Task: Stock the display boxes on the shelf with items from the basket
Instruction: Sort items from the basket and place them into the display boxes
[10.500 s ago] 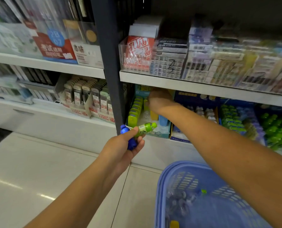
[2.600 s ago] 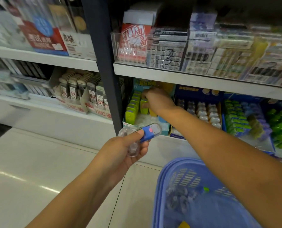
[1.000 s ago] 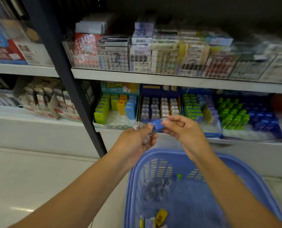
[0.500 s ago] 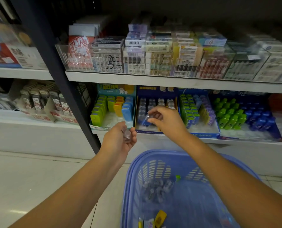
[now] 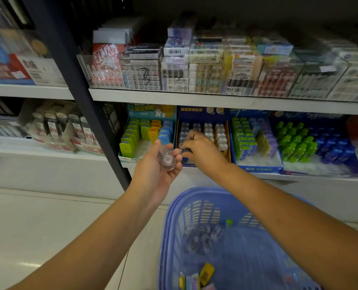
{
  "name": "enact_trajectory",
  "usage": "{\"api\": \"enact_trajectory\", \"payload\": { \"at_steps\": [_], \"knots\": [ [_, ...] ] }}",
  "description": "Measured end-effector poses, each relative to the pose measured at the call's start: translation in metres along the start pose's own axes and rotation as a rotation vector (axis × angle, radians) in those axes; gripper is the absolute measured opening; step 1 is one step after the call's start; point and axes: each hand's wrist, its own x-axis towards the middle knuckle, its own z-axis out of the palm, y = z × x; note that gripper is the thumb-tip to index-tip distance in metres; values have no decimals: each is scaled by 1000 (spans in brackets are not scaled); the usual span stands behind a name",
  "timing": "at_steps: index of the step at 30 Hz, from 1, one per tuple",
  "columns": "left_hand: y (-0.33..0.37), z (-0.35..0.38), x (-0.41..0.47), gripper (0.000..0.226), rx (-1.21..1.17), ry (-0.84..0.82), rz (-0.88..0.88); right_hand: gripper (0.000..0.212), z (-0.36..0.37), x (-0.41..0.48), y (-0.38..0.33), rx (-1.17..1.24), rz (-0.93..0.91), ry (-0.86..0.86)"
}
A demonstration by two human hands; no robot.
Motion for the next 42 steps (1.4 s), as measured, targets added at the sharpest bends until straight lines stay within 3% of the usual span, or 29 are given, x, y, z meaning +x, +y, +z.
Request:
{"api": "enact_trajectory", "payload": {
  "at_steps": [3,6,9,11,13,16,21,24,26,28,31,35,39,42],
  "knots": [
    [-2,7,0,37,29,42,13,31,-5,-10,-5,56,65,-29],
    [-7,22,4,38,244,124,74,43,-12,-39,-11,264,230,101],
    [-25,43,6,34,352,27,113,24,-32,-79,-12,1034,453,210],
    [-43,59,5,31,425,-90,133,32,-44,-103,-6,1331,501,229],
    [-63,76,2,26,502,-178,165,38,-57,-122,5,1356,538,346],
    [-89,101,-3,18,632,-264,278,22,-78,-145,30,1375,604,541],
    [-128,144,-3,21,808,-402,404,31,-108,-177,75,1386,610,673],
    [-159,172,5,37,1035,-512,426,21,-134,-197,121,1246,685,945],
    [-180,185,14,50,1320,-600,505,17,-155,-212,160,1005,721,1128],
    [-195,193,25,56,1589,-704,581,20,-174,-222,201,705,779,1202],
    [-210,197,43,65,1846,-799,599,25,-195,-221,255,343,814,1090],
    [-221,189,58,72,2049,-813,532,18,-209,-200,308,93,791,853],
    [-226,180,64,73,2068,-806,555,16,-200,-179,333,-65,840,621],
    [-227,179,65,74,2049,-802,575,18,-189,-169,339,-109,814,555]
  ]
}}
